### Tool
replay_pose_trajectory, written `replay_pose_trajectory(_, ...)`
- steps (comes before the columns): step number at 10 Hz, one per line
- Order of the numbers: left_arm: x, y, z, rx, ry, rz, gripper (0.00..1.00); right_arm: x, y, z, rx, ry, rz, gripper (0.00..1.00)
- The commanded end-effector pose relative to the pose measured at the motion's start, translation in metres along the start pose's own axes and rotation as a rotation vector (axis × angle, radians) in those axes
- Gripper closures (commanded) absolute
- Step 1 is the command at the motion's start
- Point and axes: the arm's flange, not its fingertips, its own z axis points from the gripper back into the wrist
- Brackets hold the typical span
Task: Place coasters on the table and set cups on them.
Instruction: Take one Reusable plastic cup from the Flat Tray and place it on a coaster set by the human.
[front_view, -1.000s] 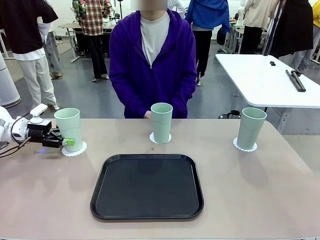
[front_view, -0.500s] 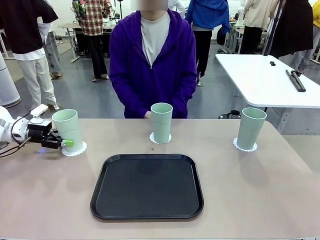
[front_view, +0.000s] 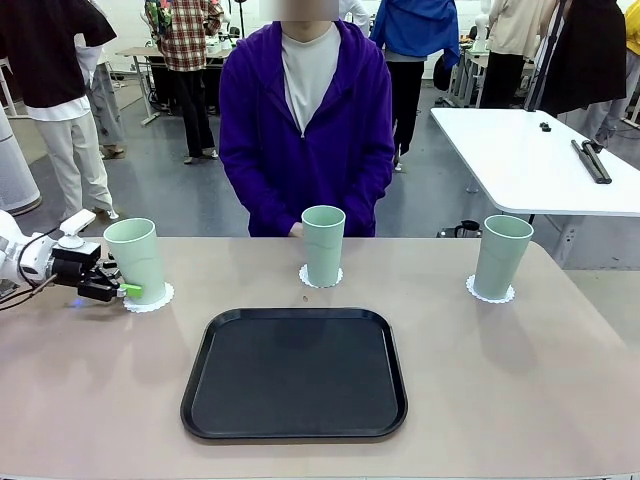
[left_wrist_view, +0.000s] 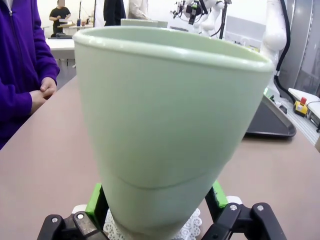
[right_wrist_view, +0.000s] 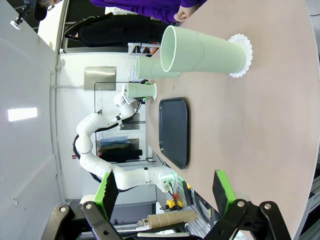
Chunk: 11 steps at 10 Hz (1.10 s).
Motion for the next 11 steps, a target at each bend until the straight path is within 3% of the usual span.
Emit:
replay_pose_trajectory(1,0.011,-0.007,0.008,-0.001,0.073,-0.006,0.00,0.000,0.001,0.000,-0.006,-0.004,0.002,0.00)
replay_pose_trajectory(6,0.032,-0.027,0.038,0.052,0.255,0.042,0.00,0.000,0.001,0.000,-0.006,-0.004,0.002,0.00)
replay_pose_trajectory(8,0.061,-0.051,0.041,0.189,0.351,0.135,0.00,0.000,0.001,0.000,-0.006,-0.004,0.002,0.00)
replay_pose_trajectory(11,0.104,-0.083,0.046,0.402,0.653,0.305,0.00,0.000,0.001,0.000,-0.006,-0.004,0.002,0.00)
